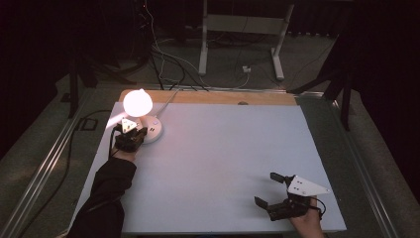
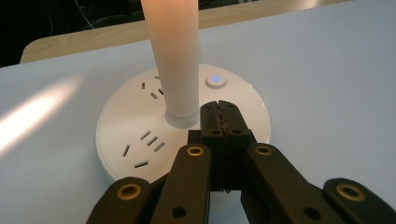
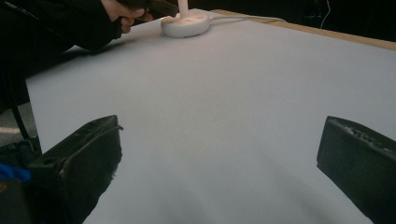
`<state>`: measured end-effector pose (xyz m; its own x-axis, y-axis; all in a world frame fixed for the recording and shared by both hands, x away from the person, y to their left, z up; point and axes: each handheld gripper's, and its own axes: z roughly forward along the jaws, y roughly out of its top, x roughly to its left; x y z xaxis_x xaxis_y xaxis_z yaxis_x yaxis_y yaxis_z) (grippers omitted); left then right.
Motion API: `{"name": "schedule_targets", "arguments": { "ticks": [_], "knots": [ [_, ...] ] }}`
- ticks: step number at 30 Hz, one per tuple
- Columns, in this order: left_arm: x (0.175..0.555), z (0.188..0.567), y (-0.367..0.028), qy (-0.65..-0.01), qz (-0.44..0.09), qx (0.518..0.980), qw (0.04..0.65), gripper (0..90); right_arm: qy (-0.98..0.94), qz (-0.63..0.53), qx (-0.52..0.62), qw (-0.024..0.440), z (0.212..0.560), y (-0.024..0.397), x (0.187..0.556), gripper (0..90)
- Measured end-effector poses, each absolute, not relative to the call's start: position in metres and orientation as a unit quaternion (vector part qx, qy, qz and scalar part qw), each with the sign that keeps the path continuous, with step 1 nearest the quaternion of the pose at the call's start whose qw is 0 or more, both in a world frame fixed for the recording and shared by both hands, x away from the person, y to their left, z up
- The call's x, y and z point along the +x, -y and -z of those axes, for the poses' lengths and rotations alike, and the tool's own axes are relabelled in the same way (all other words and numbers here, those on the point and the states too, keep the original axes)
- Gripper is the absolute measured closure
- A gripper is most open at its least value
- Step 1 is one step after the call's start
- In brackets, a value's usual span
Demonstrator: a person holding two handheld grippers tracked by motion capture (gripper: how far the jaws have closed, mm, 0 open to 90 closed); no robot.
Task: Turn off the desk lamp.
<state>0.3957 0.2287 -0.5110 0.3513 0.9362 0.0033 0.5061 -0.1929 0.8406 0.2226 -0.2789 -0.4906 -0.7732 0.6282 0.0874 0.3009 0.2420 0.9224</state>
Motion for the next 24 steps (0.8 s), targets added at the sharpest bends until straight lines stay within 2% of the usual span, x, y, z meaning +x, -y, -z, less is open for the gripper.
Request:
{"name": "schedule_targets", "arguments": {
  "ticks": [24],
  "knots": [
    [0.3956,0.5158,-0.2256,-0.488,-0.279,0.737,0.376,90.0,-0.774,-0.536,0.300,0.153,0.4904,0.2788,0.2221,0.0]
  ]
}}
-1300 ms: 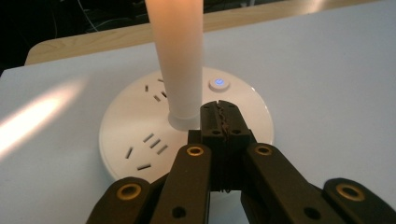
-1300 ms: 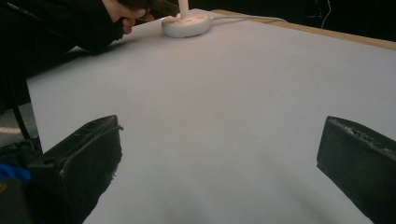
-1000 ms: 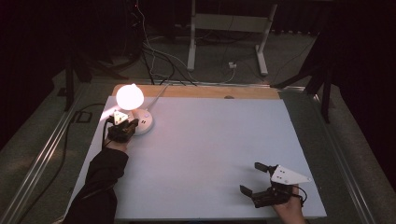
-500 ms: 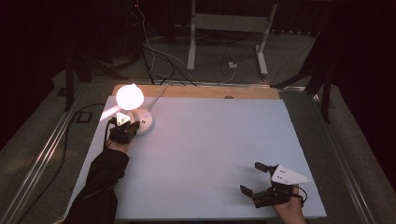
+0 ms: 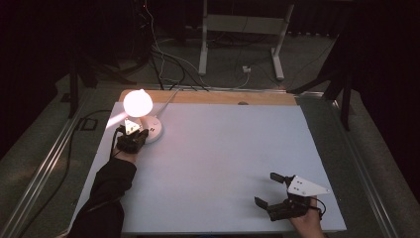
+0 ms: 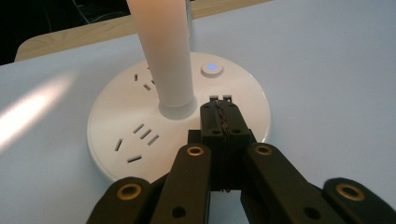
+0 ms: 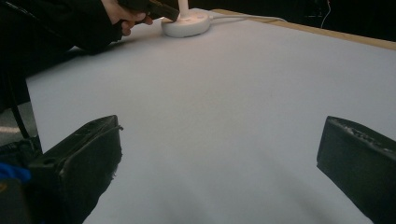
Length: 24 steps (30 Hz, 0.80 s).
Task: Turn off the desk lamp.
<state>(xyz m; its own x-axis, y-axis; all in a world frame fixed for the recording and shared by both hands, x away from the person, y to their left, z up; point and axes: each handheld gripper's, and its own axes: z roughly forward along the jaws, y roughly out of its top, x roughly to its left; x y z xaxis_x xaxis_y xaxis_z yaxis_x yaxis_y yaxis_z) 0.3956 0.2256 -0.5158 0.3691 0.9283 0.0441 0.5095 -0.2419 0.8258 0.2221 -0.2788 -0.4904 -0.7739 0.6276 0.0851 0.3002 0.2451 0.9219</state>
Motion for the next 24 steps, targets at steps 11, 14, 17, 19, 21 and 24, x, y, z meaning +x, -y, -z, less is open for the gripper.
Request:
{"name": "schedule_targets", "arguments": {
  "ticks": [11,14,17,19,21,24],
  "knots": [
    [0.393,0.501,-0.231,-0.493,-0.277,0.724,0.396,90.0,-0.774,-0.536,0.300,0.153,0.490,0.279,0.222,0.0],
    [0.392,0.499,-0.231,-0.492,-0.278,0.722,0.400,90.0,-0.774,-0.536,0.300,0.152,0.490,0.279,0.222,0.0],
    [0.392,0.499,-0.231,-0.491,-0.277,0.723,0.399,90.0,-0.774,-0.536,0.300,0.153,0.490,0.279,0.222,0.0],
    [0.392,0.502,-0.230,-0.491,-0.276,0.724,0.397,90.0,-0.774,-0.536,0.300,0.152,0.490,0.279,0.222,0.0],
    [0.392,0.503,-0.230,-0.490,-0.277,0.727,0.393,90.0,-0.774,-0.536,0.300,0.153,0.490,0.279,0.222,0.0],
    [0.393,0.504,-0.230,-0.490,-0.275,0.728,0.394,90.0,-0.774,-0.537,0.300,0.152,0.490,0.279,0.222,0.0]
  ]
}}
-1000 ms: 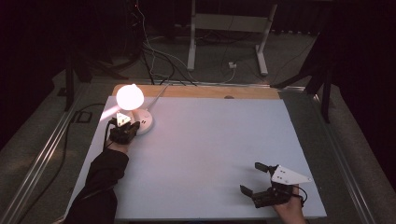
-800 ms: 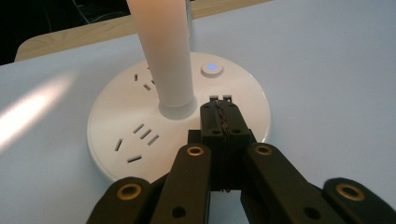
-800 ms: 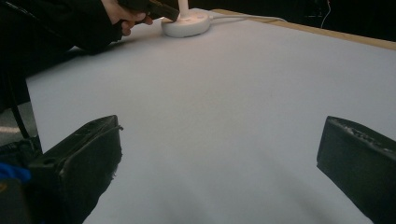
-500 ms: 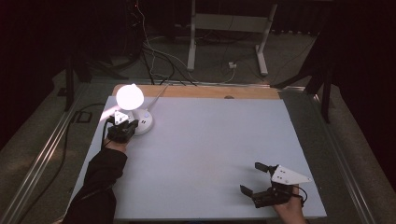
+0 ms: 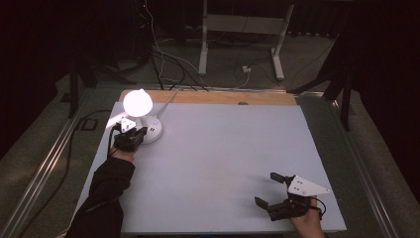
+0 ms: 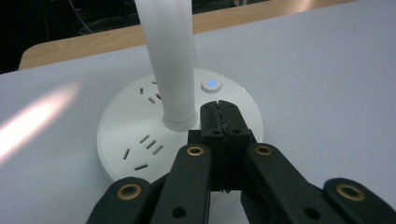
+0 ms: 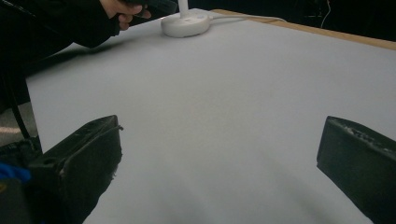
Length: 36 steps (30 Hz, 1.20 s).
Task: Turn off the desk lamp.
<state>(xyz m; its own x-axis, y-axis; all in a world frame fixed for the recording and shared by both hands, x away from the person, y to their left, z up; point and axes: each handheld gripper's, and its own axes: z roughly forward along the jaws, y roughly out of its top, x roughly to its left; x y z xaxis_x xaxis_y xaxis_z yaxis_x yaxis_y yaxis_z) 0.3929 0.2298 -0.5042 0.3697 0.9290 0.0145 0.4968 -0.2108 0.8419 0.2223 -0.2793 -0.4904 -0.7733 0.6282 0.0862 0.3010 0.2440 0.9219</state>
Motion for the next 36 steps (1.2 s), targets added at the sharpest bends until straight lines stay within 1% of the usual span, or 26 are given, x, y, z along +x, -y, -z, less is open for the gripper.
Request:
{"name": "schedule_targets", "arguments": {
  "ticks": [23,31,36],
  "knots": [
    [0.395,0.515,-0.229,-0.487,-0.268,0.739,0.381,90.0,-0.774,-0.537,0.301,0.150,0.491,0.279,0.223,0.0],
    [0.396,0.513,-0.228,-0.482,-0.268,0.746,0.374,90.0,-0.775,-0.535,0.301,0.150,0.491,0.278,0.222,0.0],
    [0.394,0.508,-0.230,-0.489,-0.268,0.738,0.380,90.0,-0.774,-0.537,0.301,0.152,0.490,0.280,0.222,0.0]
  ]
}}
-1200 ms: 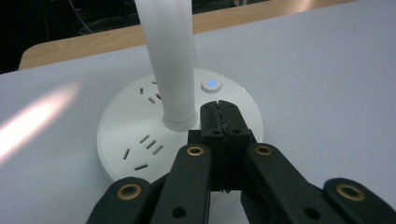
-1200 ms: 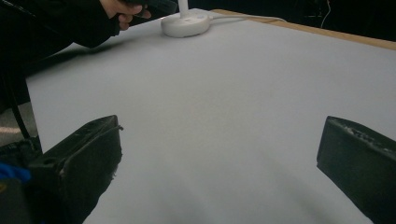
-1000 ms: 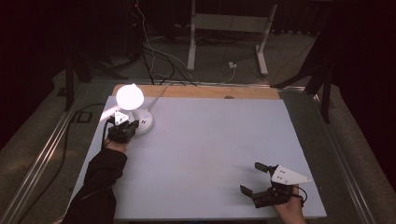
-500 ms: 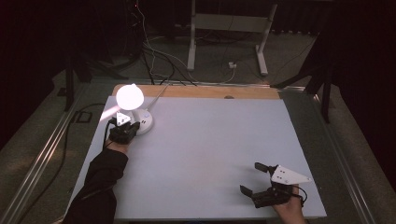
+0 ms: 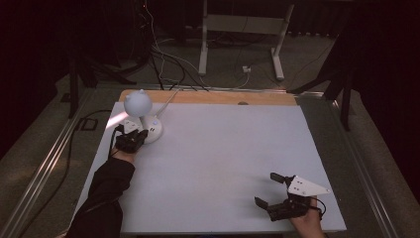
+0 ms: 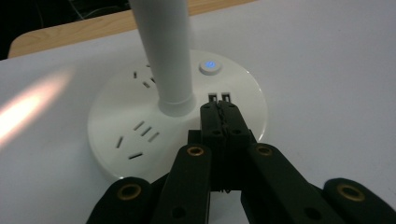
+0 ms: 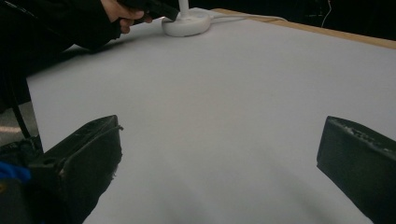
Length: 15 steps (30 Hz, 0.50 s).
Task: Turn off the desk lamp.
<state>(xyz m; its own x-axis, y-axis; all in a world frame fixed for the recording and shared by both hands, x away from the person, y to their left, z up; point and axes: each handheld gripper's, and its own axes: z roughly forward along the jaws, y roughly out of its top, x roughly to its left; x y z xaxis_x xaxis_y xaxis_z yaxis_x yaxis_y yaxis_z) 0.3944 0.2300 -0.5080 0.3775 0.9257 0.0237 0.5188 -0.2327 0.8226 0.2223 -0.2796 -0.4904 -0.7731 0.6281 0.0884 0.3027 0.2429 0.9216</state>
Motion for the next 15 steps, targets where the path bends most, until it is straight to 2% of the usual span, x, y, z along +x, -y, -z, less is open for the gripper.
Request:
{"name": "schedule_targets", "arguments": {
  "ticks": [6,9,11,13,15],
  "knots": [
    [0.390,0.494,-0.231,-0.506,-0.260,0.724,0.391,89.2,-0.775,-0.536,0.300,0.151,0.490,0.279,0.222,0.0],
    [0.388,0.489,-0.231,-0.515,-0.255,0.719,0.390,79.6,-0.775,-0.536,0.300,0.152,0.490,0.279,0.222,0.0],
    [0.387,0.486,-0.232,-0.521,-0.250,0.715,0.394,78.7,-0.775,-0.536,0.300,0.152,0.490,0.280,0.222,0.0],
    [0.386,0.484,-0.232,-0.525,-0.247,0.713,0.393,68.9,-0.774,-0.536,0.301,0.151,0.490,0.280,0.222,0.0],
    [0.384,0.482,-0.231,-0.522,-0.243,0.719,0.390,63.6,-0.774,-0.536,0.301,0.152,0.490,0.280,0.222,0.0]
  ]
}}
